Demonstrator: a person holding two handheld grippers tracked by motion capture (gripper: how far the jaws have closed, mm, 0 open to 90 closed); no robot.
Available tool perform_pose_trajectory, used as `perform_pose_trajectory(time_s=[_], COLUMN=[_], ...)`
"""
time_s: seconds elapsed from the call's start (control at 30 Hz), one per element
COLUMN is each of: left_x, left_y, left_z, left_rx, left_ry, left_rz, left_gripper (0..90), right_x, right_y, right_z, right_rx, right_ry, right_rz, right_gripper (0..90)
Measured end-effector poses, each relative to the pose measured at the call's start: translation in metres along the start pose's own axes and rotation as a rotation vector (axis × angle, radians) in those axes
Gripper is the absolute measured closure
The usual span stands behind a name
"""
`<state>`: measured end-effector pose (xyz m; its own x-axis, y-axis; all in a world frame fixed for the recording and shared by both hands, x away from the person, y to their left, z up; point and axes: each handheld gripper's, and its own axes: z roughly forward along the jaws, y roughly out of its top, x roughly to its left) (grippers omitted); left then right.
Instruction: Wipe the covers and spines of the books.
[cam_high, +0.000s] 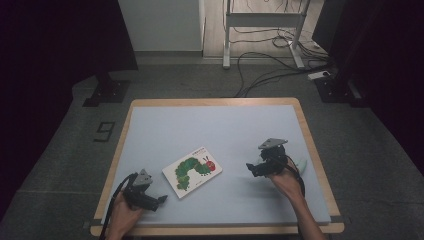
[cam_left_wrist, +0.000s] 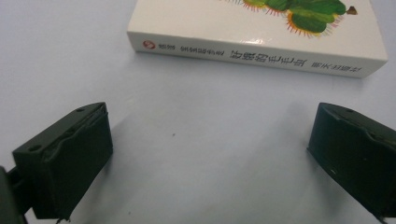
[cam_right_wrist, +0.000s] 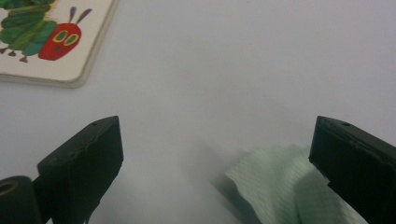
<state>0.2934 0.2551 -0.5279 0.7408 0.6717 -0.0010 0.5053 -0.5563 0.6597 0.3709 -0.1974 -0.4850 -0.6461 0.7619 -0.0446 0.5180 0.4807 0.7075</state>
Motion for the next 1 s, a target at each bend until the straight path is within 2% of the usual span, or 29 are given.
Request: perform_pose_trajectory(time_s=[0.83,1.0], left_x=[-0.012,-0.016], left_y=[0.023,0.026], left_z=[0.021,0.024], left_rx=[0.0,0.0], left_ry=[-0.068,-0.065], left_rz=[0.074,0.077], left_gripper=[0.0,0.0], right_x=[0.036,0.043], right_y=[0.025,0.029], right_z=[0.044,0.053], right_rx=[0.015,0.023], right_ry=[0.116,0.14], right_rz=[-0.083,-0.097], right_gripper=[3.7,3.7])
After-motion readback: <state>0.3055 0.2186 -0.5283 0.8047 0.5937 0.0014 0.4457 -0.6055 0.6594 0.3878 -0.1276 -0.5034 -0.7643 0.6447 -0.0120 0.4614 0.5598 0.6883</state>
